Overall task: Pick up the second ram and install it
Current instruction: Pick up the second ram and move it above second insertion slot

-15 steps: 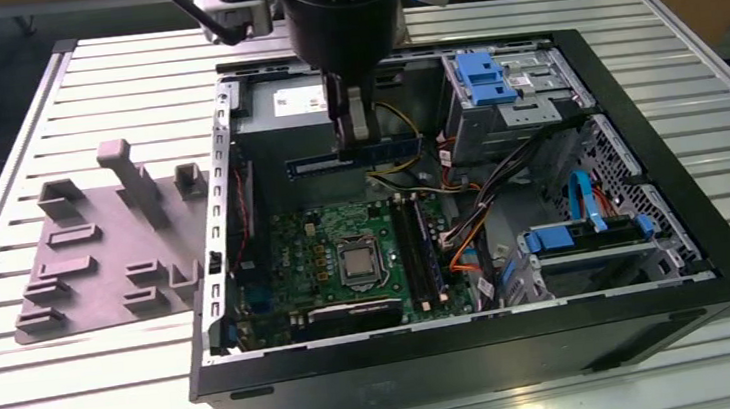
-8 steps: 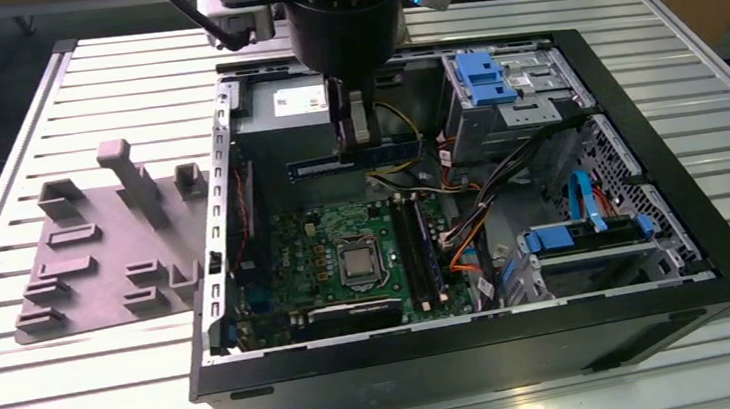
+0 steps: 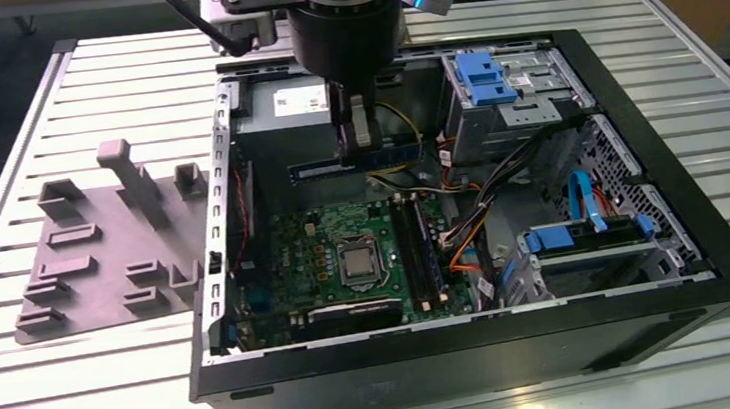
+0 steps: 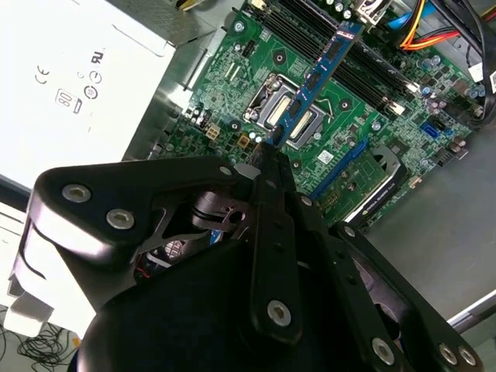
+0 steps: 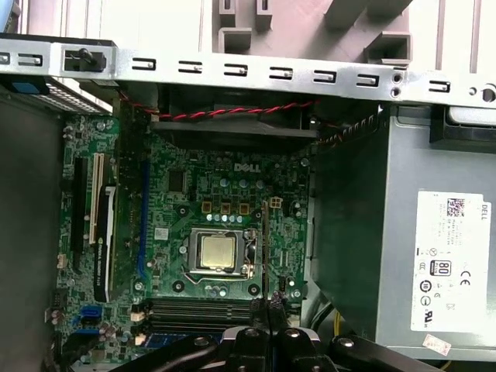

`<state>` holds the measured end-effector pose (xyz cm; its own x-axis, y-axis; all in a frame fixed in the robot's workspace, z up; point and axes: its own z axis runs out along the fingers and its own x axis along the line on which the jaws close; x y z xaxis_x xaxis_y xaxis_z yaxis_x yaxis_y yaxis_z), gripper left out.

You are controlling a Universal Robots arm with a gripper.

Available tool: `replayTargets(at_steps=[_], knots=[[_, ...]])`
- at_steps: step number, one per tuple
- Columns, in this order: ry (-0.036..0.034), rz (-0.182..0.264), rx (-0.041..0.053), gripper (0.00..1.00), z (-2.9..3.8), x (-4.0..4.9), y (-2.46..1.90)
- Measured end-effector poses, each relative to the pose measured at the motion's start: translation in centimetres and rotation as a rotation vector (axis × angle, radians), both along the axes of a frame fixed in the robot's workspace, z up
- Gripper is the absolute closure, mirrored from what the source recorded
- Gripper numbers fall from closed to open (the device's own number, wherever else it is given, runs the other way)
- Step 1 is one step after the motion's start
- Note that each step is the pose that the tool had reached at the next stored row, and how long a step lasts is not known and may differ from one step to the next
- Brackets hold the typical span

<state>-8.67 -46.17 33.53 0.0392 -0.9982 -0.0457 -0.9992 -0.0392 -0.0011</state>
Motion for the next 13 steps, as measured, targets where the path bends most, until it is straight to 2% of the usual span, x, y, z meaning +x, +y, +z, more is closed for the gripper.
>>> replayTargets(at_steps=[13], knots=[[0.0, 0.0, -0.0001, 0.88, -0.5, 0.04, 0.0]])
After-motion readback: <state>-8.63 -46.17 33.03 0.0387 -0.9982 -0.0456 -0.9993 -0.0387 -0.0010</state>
